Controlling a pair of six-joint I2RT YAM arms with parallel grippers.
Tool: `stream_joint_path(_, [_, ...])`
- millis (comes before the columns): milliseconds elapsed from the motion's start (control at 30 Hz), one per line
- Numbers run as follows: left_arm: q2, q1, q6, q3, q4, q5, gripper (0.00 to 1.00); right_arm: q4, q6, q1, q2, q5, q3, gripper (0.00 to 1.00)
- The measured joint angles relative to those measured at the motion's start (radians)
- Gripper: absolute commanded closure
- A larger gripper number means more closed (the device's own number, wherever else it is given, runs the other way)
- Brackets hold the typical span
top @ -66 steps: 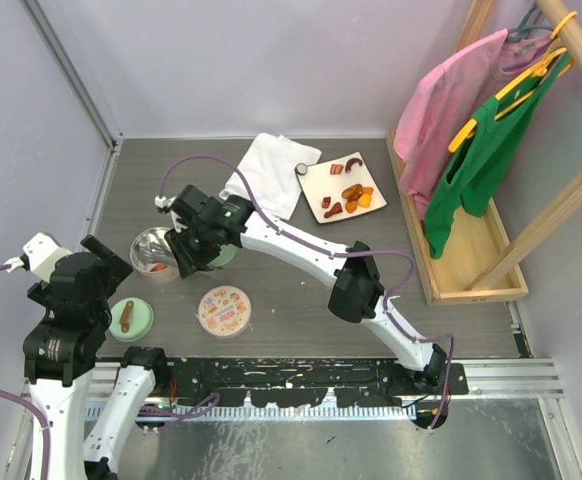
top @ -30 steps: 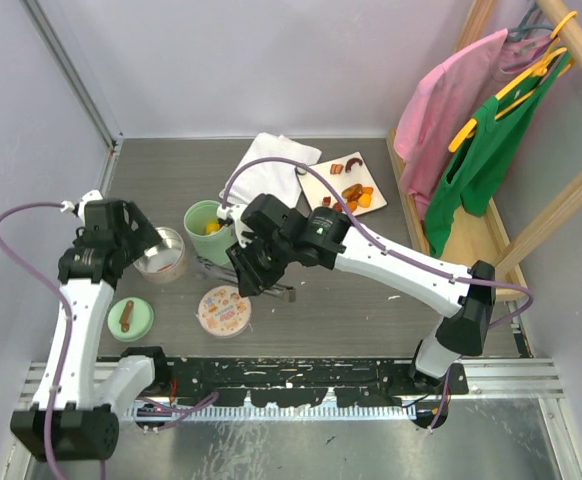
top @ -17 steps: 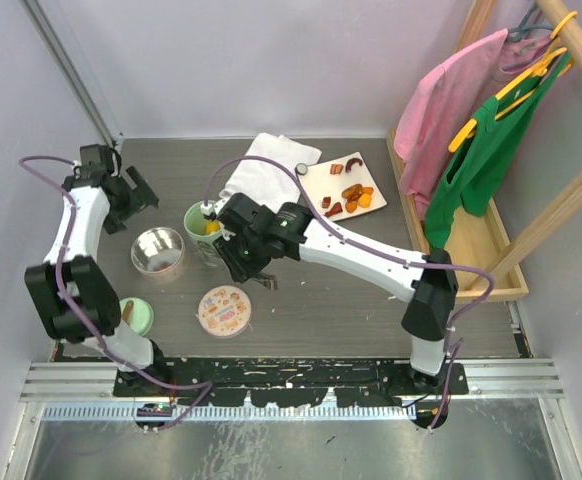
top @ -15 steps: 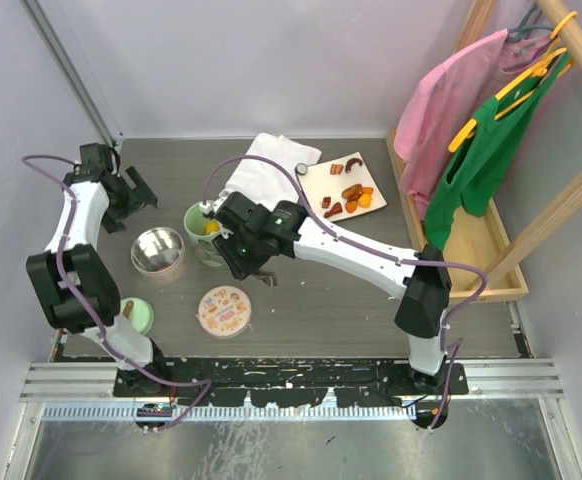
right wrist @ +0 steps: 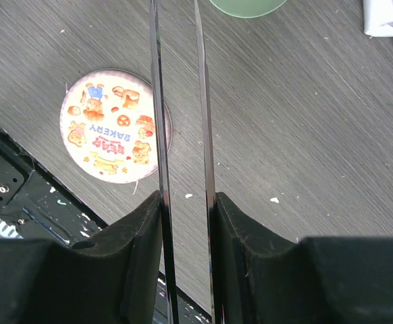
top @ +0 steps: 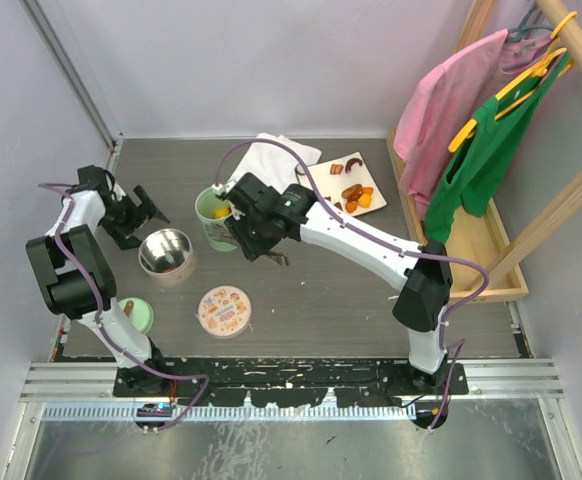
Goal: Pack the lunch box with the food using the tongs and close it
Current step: Move the packing box to the center of the board, then pick up the fake food from the plate.
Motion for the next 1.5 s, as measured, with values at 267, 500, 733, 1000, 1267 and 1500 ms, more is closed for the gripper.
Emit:
stream_joint_path(267, [0.0, 0.0, 0.019, -0.073, 0.016, 0.236, 0.02, 0.004, -0.01, -0.018, -0.095, -0.047, -0.082, 0.59])
stream_joint_path(500, [-0.071, -0.032, 0.058, -0.188, 0.005, 0.322, 0.02, 0.03, 0.006, -0.027, -0.359, -0.08, -0.24, 0.58])
stream_joint_path(733, [-0.224, -0.057, 0.071, -0.282, -0.042, 0.301, 0.02, 0.029, 0.042, -0.146, -0.53, -0.018, -0.317, 0.57])
stream_joint_path(1000, [-0.507, -0.056, 0.028, -0.294, -0.059, 0.079, 0.02, -0.006, 0.061, -0.283, -0.538, 0.063, -0.387, 0.52])
stream_joint_path(1267, [-0.811, -0.056, -0.006, -0.364, -0.086, -0.114, 0.02, -0.009, 0.053, -0.357, -0.455, 0.112, -0.385, 0.51])
stream_joint_path(1500, [-0.906, -0.056, -0.009, -0.396, -0.119, -0.211, 0.02, 0.002, 0.019, -0.429, -0.286, 0.116, -0.31, 0.51])
